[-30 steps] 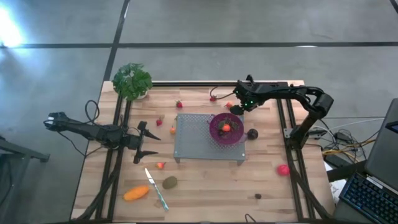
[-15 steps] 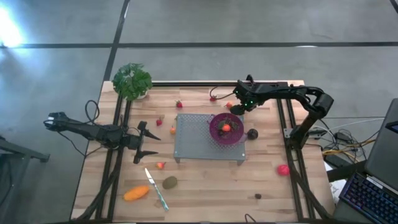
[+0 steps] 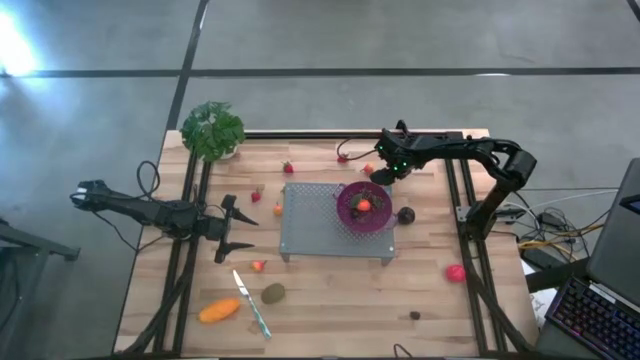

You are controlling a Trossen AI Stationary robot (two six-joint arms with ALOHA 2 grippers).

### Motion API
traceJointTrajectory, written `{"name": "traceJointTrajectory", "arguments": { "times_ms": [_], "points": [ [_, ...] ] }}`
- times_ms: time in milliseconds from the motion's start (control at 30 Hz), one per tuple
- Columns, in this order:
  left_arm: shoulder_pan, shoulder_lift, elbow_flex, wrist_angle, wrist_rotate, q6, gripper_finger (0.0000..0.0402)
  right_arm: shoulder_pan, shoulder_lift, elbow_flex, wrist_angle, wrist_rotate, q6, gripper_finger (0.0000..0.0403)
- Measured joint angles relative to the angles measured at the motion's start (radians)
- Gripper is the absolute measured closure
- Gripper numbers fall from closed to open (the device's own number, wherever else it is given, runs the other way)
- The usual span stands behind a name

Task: Pick & Place Fruit
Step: Put the pear in the purple strainer bowl on the shelf

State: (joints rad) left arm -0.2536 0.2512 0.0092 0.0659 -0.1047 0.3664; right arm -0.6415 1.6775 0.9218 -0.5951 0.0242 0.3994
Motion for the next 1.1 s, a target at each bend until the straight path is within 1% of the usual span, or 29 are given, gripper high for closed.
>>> {"name": "traceJointTrajectory", "arguments": {
  "times_ms": [100,233,400,600,700,900,1100],
  "points": [
    [0.000,0.000,0.000,0.000,0.000,0.000,0.0110,0.000,0.000,0.000,-0.002,0.000,-0.006,0.0268],
    [0.000,0.000,0.000,0.000,0.000,0.000,0.0110,0.000,0.000,0.000,-0.004,0.000,-0.008,0.0271],
    [0.000,0.000,0.000,0.000,0.000,0.000,0.0110,-0.001,-0.001,0.030,-0.072,0.000,-0.019,0.0280],
    [0.000,0.000,0.000,0.000,0.000,0.000,0.0110,0.000,-0.002,0.119,-0.213,0.005,-0.060,0.0270],
    [0.000,0.000,0.000,0.000,0.000,0.000,0.0110,0.000,-0.003,0.171,-0.280,0.005,-0.065,0.0273],
    [0.000,0.000,0.000,0.000,0.000,0.000,0.0110,0.000,-0.010,0.280,-0.378,0.019,-0.083,0.0285],
    [0.000,0.000,0.000,0.000,0.000,0.000,0.0110,0.000,-0.033,0.354,-0.439,0.029,-0.082,0.0273]
  ]
}}
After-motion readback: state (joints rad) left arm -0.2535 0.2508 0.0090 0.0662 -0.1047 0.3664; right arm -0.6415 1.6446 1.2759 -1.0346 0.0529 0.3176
